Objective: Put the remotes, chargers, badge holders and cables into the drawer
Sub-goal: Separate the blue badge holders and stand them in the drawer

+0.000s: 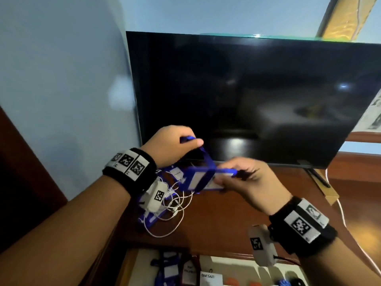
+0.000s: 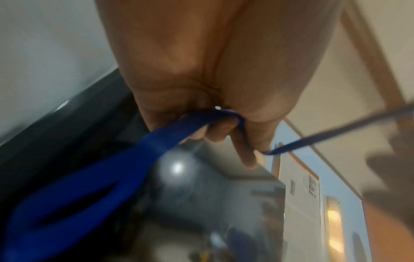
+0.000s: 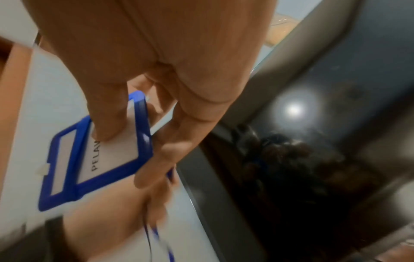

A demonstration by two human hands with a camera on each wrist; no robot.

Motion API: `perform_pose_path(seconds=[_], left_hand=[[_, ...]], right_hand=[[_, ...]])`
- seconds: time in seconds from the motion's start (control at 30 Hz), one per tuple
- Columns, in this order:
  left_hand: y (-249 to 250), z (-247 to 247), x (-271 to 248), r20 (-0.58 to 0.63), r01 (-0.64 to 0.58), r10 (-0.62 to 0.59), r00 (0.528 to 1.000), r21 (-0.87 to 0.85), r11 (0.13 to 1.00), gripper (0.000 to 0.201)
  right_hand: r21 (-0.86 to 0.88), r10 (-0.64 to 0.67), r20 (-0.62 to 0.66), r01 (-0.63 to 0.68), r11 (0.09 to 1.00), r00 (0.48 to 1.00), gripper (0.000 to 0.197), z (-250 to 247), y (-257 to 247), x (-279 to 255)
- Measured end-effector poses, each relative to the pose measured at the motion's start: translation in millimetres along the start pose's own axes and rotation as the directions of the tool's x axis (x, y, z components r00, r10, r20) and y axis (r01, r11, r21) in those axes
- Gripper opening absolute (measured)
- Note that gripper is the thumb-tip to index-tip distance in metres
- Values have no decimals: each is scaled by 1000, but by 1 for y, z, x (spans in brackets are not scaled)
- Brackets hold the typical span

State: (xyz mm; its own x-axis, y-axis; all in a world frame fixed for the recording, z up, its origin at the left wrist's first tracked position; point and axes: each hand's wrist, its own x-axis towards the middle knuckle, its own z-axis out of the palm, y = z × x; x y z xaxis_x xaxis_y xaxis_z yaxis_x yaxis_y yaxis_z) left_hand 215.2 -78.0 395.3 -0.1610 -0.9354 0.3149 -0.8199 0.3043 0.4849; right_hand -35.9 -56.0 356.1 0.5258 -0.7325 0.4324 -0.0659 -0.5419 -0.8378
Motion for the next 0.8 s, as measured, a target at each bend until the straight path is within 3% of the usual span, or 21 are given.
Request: perform_pose_path(seconds=[0.1, 0.2, 0.27, 0.33, 0.4, 0.53, 0.63, 0.73, 0.8], left_hand=[[-8, 26, -14, 198, 104, -86, 976, -80, 991, 25], [-4, 57, -39, 222, 154, -94, 970, -269, 951, 49], [2, 78, -58, 242, 207, -126, 962, -350, 913, 54], [9, 91, -76, 247, 209, -120, 962, -378, 902, 52], [18, 92, -89, 220, 161, -83, 972, -368, 916, 47], [38, 64, -91, 118, -3, 46, 992, -343, 939, 36], [42, 38, -76, -33, -120, 116, 993, -123, 985, 28], [28, 23, -52, -75, -100, 101, 992, 22, 995, 31], [12, 22, -37, -41, -23, 24, 999, 42, 999, 30]], right_hand=[[126, -48, -155, 68, 990, 987, 8, -14, -13, 11], [112, -59, -264, 91, 989, 963, 9, -30, -17, 23], [87, -25, -369, 61, 994, 929, 10, -40, -9, 31], [21, 3, -455, 8, 1000, 890, 12, -50, 6, 38], [-190, -14, -485, -90, 978, 874, 12, -56, 26, 40], [-417, 71, -384, -241, 877, 921, 15, -43, 57, 25], [-494, 185, -163, -242, 835, 969, 20, -18, 71, 7], [-525, 190, 124, -98, 845, 974, 24, 6, 68, -9], [-442, 184, 196, -81, 893, 963, 22, 15, 60, -15]])
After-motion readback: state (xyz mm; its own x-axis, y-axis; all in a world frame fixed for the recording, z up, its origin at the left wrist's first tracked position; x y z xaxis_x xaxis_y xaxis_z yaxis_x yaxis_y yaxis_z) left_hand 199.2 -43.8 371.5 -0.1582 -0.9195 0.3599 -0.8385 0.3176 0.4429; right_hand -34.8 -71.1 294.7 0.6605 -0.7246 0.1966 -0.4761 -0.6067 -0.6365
